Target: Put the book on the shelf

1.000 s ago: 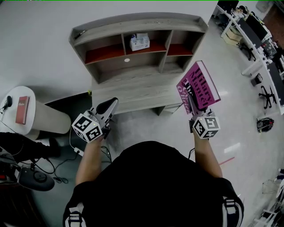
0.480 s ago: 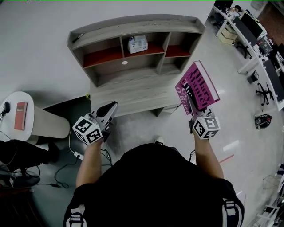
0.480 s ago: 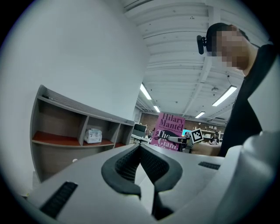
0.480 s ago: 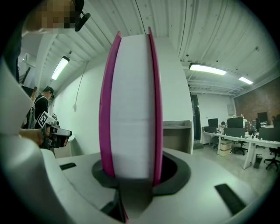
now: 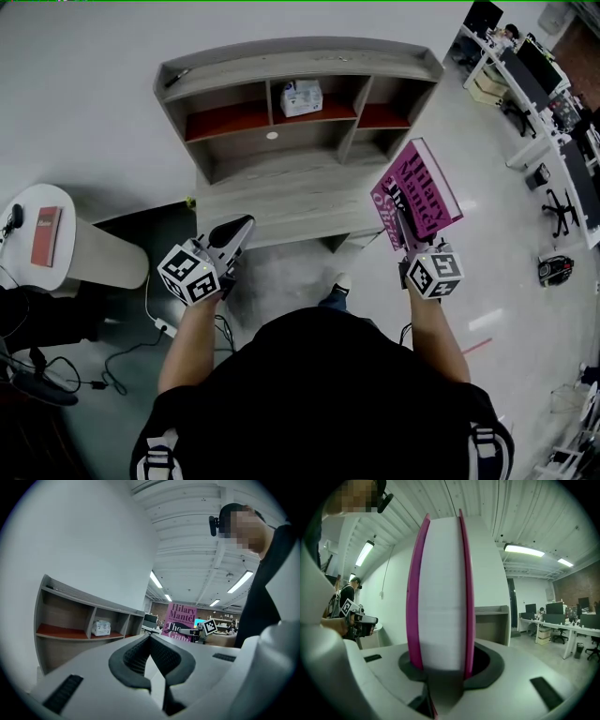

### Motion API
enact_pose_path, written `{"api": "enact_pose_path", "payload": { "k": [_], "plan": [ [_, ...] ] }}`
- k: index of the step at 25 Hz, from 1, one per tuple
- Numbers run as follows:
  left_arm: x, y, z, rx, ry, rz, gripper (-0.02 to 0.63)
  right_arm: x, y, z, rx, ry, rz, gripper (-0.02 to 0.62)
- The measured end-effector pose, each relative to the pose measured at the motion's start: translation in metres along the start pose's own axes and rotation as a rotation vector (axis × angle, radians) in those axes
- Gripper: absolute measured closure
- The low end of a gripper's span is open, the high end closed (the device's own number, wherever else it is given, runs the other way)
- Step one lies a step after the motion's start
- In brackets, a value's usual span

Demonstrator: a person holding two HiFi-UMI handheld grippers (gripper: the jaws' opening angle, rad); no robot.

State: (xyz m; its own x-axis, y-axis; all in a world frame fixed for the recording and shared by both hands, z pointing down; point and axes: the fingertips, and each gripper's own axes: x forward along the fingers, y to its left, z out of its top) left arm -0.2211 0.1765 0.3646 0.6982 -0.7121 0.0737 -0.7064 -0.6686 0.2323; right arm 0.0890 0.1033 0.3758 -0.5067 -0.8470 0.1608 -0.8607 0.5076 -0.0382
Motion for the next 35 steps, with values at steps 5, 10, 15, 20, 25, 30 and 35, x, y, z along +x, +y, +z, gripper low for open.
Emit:
{"api": "enact_pose_path", "payload": {
  "k": [5, 10, 15, 20, 25, 30, 35],
  "plan": [
    [0.004, -0.01, 0.002, 0.023, 0.004, -0.003, 0.586, -0.004, -0.007, -0.003, 0.015, 0.001, -0.001, 0.448],
    [0.013, -0.013, -0.005, 0.038, 0.033, -0.014, 0.587, 0.002, -0.011, -0.011, 0.034, 0.004, 0.002, 0.448],
    [0.021, -0.012, -0.012, 0.028, 0.062, -0.025, 0.586, 0.008, -0.021, -0.02, 0.045, 0.002, -0.011, 0.448],
    [0.035, -0.002, -0.013, 0.022, 0.078, -0.021, 0.586, 0.025, -0.034, -0.027, 0.052, 0.01, -0.013, 0.448],
    [0.053, 0.008, -0.011, 0.02, 0.081, -0.007, 0.587, 0.04, -0.048, -0.03, 0.054, 0.016, -0.007, 0.448],
    [0.075, 0.021, -0.014, 0.026, 0.098, 0.006, 0.586, 0.057, -0.067, -0.033, 0.056, 0.026, -0.005, 0.448],
    [0.095, 0.032, -0.022, 0.018, 0.12, 0.025, 0.586, 0.07, -0.086, -0.036, 0.058, 0.035, 0.0, 0.448]
  ]
}}
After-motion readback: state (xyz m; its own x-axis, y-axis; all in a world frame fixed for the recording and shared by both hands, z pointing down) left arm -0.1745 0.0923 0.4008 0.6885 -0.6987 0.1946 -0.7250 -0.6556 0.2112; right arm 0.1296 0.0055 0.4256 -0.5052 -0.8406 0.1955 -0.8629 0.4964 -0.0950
